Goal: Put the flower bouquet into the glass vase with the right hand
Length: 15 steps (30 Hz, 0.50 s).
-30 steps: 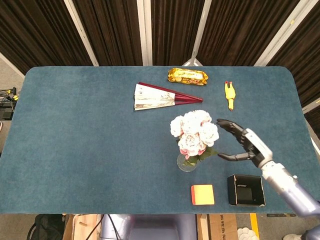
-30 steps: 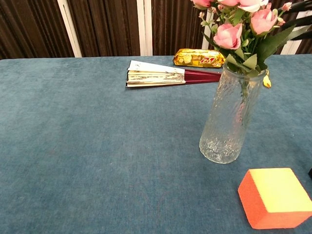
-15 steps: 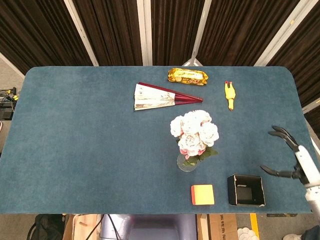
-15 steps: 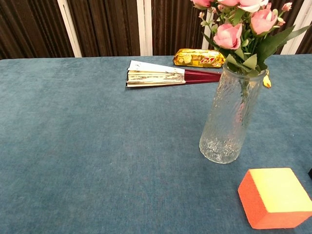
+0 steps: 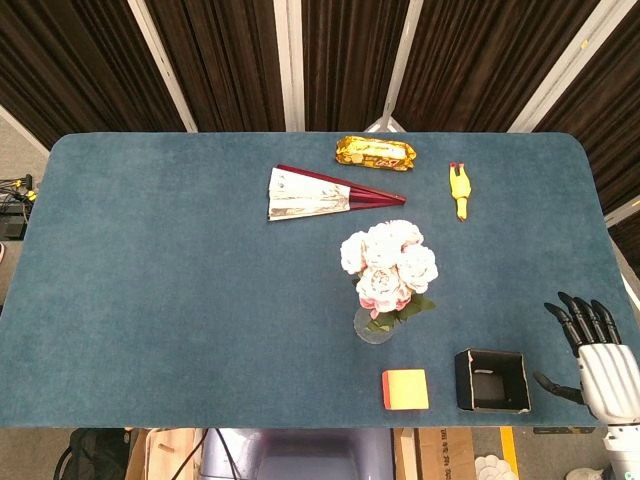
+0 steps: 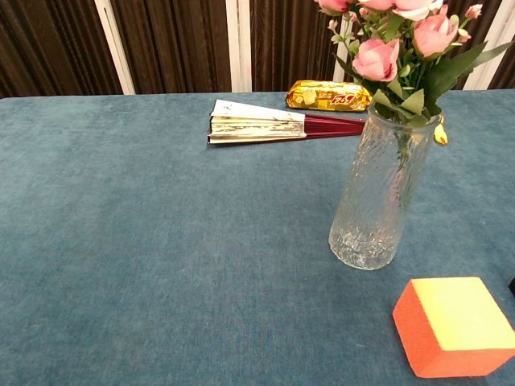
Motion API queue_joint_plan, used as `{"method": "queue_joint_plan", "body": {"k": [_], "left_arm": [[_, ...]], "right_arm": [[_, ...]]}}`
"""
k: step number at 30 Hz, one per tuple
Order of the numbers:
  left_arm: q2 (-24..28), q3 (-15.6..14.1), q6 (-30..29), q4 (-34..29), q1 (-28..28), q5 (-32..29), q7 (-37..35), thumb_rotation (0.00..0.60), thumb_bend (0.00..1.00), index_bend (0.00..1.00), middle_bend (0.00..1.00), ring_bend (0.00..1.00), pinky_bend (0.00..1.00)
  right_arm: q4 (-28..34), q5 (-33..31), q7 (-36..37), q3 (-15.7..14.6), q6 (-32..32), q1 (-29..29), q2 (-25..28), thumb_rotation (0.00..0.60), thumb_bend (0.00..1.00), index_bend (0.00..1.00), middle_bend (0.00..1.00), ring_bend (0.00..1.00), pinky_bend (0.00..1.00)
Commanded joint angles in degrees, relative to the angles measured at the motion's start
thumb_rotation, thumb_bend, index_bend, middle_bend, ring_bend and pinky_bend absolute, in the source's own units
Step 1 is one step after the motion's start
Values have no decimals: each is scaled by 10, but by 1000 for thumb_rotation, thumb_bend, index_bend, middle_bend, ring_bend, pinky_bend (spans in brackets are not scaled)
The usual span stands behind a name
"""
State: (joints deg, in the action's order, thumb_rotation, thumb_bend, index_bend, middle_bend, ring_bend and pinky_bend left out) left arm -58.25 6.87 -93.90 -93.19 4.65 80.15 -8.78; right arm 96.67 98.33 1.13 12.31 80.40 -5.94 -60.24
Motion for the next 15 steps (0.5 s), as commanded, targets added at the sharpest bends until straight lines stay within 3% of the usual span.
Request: {"method": "queue_joint_plan", "body": {"k": [1,15], "left_arm": [[-1,0,3,-1,-2,-1,4,600,244,32,0,0,19],[0,1,5,-1,-2,-8,3,600,244,33,0,0,19]], "right_arm": [[-17,-14,-73,-13,24,-2,-32,600,119,147,74,48,0],[-7,-13,-123,-40,51,12,-41,600,118,147,74,47,0]]}}
